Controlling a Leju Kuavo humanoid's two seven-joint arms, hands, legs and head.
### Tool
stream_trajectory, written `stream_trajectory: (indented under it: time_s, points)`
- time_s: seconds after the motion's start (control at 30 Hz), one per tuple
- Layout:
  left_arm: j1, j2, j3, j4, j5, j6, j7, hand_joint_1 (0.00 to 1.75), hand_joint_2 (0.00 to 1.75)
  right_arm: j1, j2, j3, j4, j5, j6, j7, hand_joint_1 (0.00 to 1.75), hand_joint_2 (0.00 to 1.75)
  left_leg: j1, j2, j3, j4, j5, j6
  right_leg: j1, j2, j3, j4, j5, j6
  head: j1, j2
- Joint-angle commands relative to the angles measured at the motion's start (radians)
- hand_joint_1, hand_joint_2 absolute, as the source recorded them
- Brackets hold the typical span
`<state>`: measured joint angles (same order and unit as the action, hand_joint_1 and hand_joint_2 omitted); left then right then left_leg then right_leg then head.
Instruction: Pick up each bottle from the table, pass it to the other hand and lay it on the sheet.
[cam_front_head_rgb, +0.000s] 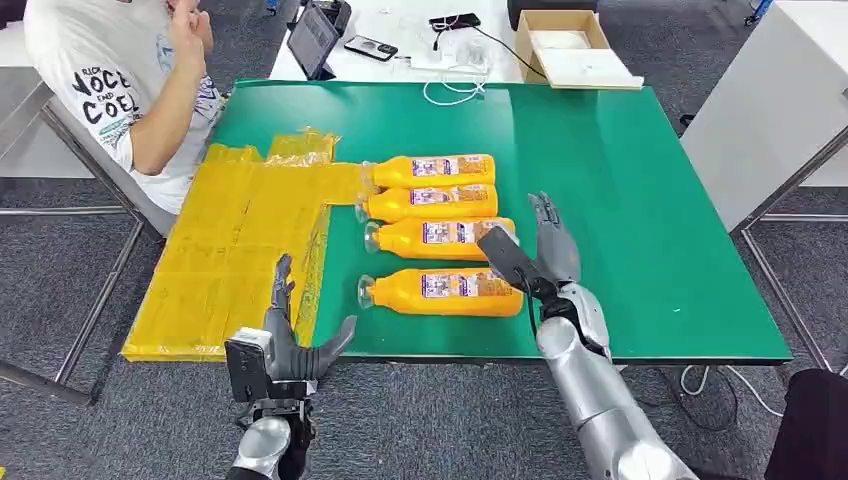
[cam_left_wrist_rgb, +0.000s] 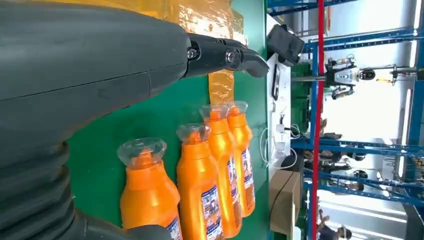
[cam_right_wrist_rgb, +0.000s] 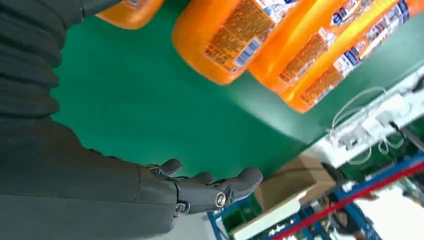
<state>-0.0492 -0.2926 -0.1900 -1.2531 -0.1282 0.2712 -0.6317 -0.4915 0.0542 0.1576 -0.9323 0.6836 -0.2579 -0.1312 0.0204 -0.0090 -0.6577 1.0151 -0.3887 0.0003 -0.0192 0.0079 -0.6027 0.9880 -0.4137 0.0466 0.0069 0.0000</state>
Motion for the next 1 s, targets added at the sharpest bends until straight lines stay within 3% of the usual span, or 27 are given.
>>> stream_trajectory:
  time_s: [0.03, 0.17, 0.4, 0.57, 0.8, 1.0]
  points:
    - [-0.048, -0.004, 0.035, 0.084, -0.005, -0.009, 0.006, 0.0, 1.75, -0.144, -0.001, 0.115, 0.245, -0.008, 0.132, -0.023, 0.0, 1.75, 0.0, 0.003, 0.003, 0.0, -0.001, 0.001, 0.0, 0.002, 0.003, -0.001, 0.0, -0.002, 0.0, 0.0]
    - [-0.052, -0.003, 0.043, 0.097, -0.004, -0.01, 0.004, 0.0, 1.75, -0.149, 0.024, 0.181, 0.248, -0.044, 0.233, -0.07, 0.0, 1.75, 0.0, 0.002, 0.002, -0.001, -0.001, 0.0, 0.0, 0.001, 0.002, 0.0, 0.0, -0.001, 0.0, 0.0]
    - [-0.054, -0.004, 0.044, 0.102, -0.005, -0.009, 0.002, 0.0, 1.75, -0.152, 0.022, 0.197, 0.251, -0.06, 0.25, -0.074, 0.0, 1.75, 0.0, 0.001, 0.004, 0.0, -0.002, 0.001, 0.0, 0.0, 0.004, 0.0, -0.002, -0.002, 0.0, 0.0]
    - [-0.063, -0.001, 0.055, 0.111, 0.008, -0.007, -0.013, 0.0, 1.75, -0.145, 0.039, 0.304, 0.212, -0.137, 0.313, -0.155, 0.0, 1.75, 0.0, 0.004, 0.005, 0.0, -0.002, 0.001, 0.0, 0.002, 0.004, 0.0, -0.001, -0.003, 0.0, 0.0]
    - [-0.072, -0.005, 0.049, 0.138, 0.02, -0.006, -0.032, 0.0, 1.75, -0.116, -0.038, 0.42, 0.121, -0.234, 0.36, -0.201, 0.0, 1.75, -0.001, -0.001, 0.003, -0.001, -0.001, 0.001, 0.0, -0.002, 0.004, 0.0, -0.002, -0.002, 0.0, 0.0]
    - [-0.062, -0.002, 0.054, 0.129, 0.027, -0.007, -0.032, 0.0, 1.75, -0.126, -0.074, 0.429, 0.173, -0.247, 0.35, -0.15, 0.0, 1.75, 0.0, -0.001, 0.003, 0.0, -0.001, 0.001, 0.0, -0.003, 0.003, -0.001, -0.002, -0.001, 0.0, 0.0]
